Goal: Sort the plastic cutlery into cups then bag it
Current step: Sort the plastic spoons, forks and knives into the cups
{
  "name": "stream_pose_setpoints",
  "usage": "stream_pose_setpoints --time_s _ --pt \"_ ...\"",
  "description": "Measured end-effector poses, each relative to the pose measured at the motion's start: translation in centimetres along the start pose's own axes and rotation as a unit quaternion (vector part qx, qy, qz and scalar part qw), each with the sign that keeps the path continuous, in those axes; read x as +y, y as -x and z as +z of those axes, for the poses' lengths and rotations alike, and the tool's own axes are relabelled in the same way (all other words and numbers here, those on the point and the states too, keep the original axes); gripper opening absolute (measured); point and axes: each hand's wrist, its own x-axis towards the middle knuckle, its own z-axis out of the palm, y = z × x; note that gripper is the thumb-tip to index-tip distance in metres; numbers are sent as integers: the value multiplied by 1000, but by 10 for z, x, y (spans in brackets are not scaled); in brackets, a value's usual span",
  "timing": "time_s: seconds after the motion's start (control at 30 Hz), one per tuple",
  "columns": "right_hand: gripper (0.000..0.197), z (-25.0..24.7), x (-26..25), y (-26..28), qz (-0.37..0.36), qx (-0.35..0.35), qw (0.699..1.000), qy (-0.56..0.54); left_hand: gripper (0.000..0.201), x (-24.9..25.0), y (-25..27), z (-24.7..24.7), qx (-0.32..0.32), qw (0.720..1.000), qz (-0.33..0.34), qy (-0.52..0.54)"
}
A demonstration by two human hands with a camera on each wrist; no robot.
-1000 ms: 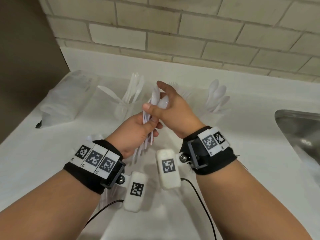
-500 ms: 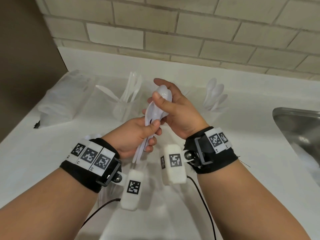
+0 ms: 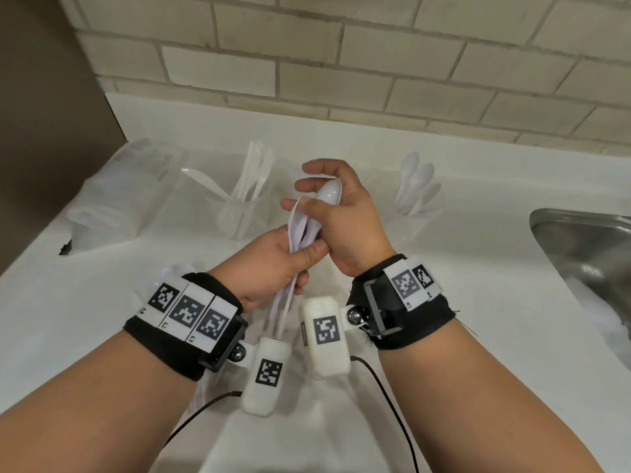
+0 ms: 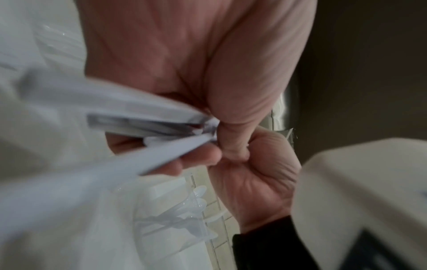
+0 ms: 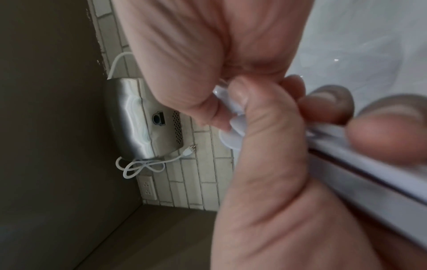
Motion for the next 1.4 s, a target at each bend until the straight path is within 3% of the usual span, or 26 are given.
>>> stream_pose_setpoints --time_s 0.1,0.13,0.2,0.23,0.3,0.4,0.43,0.67,0.77,0.87,1.03,1.17,1.23,1.4 --pt "15 1 -2 5 -5 -17 997 72 14 0 1 0 9 1000 -15 -15" --pt "19 1 -2 6 -15 -17 992 124 16 -1 1 -1 19 999 -19 -29" --pt "45 0 1 8 -44 -19 973 224 7 -2 1 0 32 998 -5 -57" --pt "58 1 3 9 -65 -18 963 261 13 -3 0 0 37 997 6 -66" --pt "60 4 7 11 -104 -6 951 290 20 -2 -1 2 36 997 16 -67" --pt "27 4 10 7 -115 33 950 290 28 -2 -1 8 43 996 24 -80" --pt "25 3 11 5 -113 47 951 284 28 -2 -2 10 47 995 28 -80" --pt "34 -10 -15 -6 -156 128 942 267 33 -3 -3 20 8 995 32 -95" --pt "29 -15 -24 -10 -131 119 953 245 23 2 -7 21 25 997 28 -66" --pt "34 -13 -21 -9 -142 130 945 263 25 5 -14 22 39 996 29 -69" --pt "28 -11 -13 -7 -123 115 948 272 48 2 -13 25 42 997 17 -59" --pt "32 -30 -46 -18 -157 145 957 198 68 1 -1 13 37 994 40 -98" --pt "32 -53 -68 -31 -226 196 931 211 73 2 9 -2 50 990 42 -124" --pt "24 -112 -78 -61 -348 298 814 356 58 -2 40 -52 94 972 59 -209"
